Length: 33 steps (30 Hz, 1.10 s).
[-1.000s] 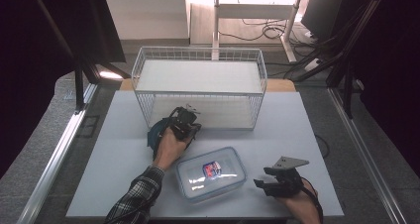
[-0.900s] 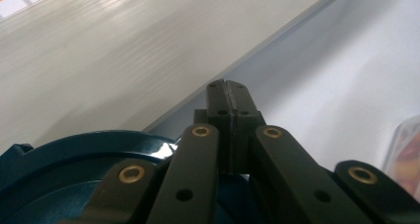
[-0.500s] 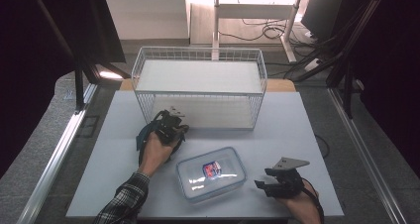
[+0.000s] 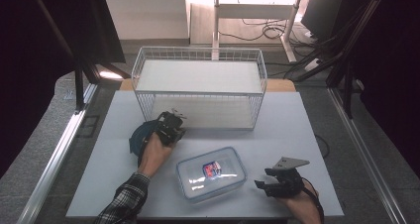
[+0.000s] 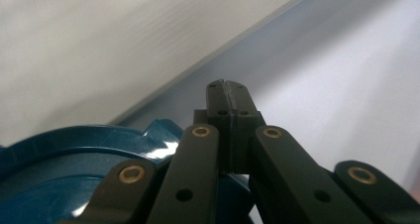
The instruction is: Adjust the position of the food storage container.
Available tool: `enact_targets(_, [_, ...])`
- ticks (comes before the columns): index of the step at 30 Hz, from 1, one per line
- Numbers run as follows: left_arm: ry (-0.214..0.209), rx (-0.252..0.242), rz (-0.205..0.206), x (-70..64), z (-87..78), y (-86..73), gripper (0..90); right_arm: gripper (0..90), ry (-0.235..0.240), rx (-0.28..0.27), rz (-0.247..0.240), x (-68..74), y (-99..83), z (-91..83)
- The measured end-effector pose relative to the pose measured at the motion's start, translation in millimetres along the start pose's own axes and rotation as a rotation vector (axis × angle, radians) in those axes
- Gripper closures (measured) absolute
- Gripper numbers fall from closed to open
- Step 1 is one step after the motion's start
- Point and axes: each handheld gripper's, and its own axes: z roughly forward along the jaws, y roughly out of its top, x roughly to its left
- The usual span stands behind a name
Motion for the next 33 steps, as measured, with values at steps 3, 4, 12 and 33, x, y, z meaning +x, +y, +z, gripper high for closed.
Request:
enact_targets(3, [0.024, 0.005, -0.002, 11.7, -9.3, -13.7, 90.0, 37.7, 0.000, 0.000, 0.000, 0.1, -0.1, -0.3])
enact_targets(4, [0.024, 0.005, -0.002, 11.7, -9.3, -13.7, 90.0, 37.7, 0.000, 0.000, 0.000, 0.1, -0.1, -0.3])
enact_targets(12, [0.049, 0.007, -0.059, 45.9, -34.0, -49.5, 90.0, 37.7, -0.002, 0.007, -0.006, 0.9, 0.1, 0.7])
enact_targets(33, [-0.192, -0.214, -0.033, -34.3, -91.5, -162.7, 90.0, 81.6, 0.042, 0.032, -0.124, 23.2, 19.6, 8.5])
